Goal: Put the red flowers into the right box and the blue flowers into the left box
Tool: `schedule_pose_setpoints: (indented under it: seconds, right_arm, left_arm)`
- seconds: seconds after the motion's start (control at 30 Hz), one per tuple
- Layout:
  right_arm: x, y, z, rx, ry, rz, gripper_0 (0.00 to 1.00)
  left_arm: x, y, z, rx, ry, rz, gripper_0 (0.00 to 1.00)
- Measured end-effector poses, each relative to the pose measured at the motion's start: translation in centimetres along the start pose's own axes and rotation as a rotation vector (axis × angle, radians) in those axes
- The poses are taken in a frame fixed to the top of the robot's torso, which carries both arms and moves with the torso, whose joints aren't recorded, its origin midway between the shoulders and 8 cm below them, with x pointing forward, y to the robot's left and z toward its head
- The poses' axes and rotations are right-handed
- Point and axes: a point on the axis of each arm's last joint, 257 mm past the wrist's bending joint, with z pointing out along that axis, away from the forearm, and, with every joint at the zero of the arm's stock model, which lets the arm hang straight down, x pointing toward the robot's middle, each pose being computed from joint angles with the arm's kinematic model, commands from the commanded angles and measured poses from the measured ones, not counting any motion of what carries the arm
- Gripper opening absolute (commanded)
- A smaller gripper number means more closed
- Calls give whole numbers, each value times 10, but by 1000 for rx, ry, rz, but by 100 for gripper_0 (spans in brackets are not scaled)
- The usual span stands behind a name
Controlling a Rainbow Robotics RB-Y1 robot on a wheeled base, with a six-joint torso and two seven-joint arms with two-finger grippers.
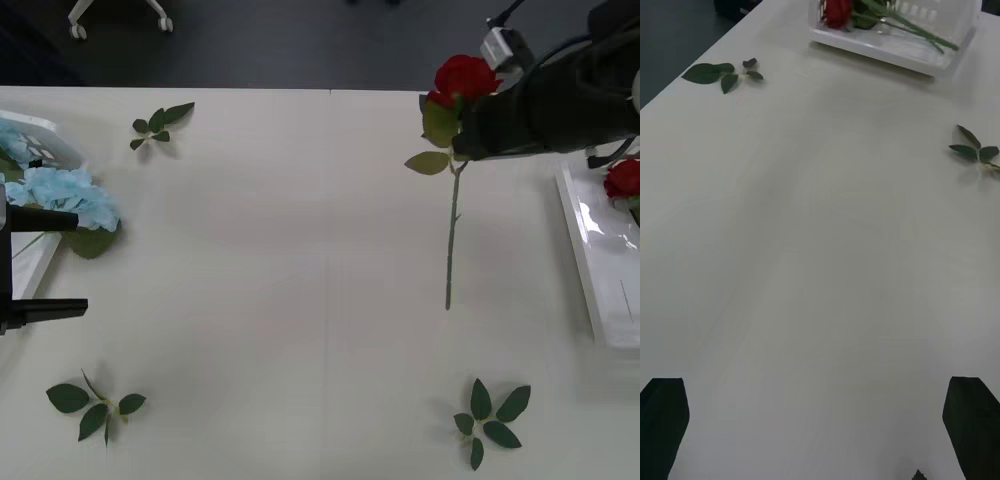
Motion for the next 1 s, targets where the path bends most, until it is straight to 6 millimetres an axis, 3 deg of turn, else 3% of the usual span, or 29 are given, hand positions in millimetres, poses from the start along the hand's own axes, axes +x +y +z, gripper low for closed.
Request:
schedule_pose_setpoints:
  seconds: [0.17, 0.3, 0.73, 1.0]
  right_arm:
    - [-15, -32, -30, 21, 13, -20, 0]
    - [-11, -71, -42, 54, 23, 13, 0]
    - [48, -220, -65, 323, 158, 112, 0]
    - [67, -292, -90, 525, 185, 154, 0]
  left_arm:
    - [-1, 3, 0, -13, -4, -1, 100]
    - [-1, 3, 0, -13, -4, -1, 100]
    - [-1, 3, 0, -13, -4, -1, 100]
    - [-1, 3, 0, -13, -4, -1, 100]
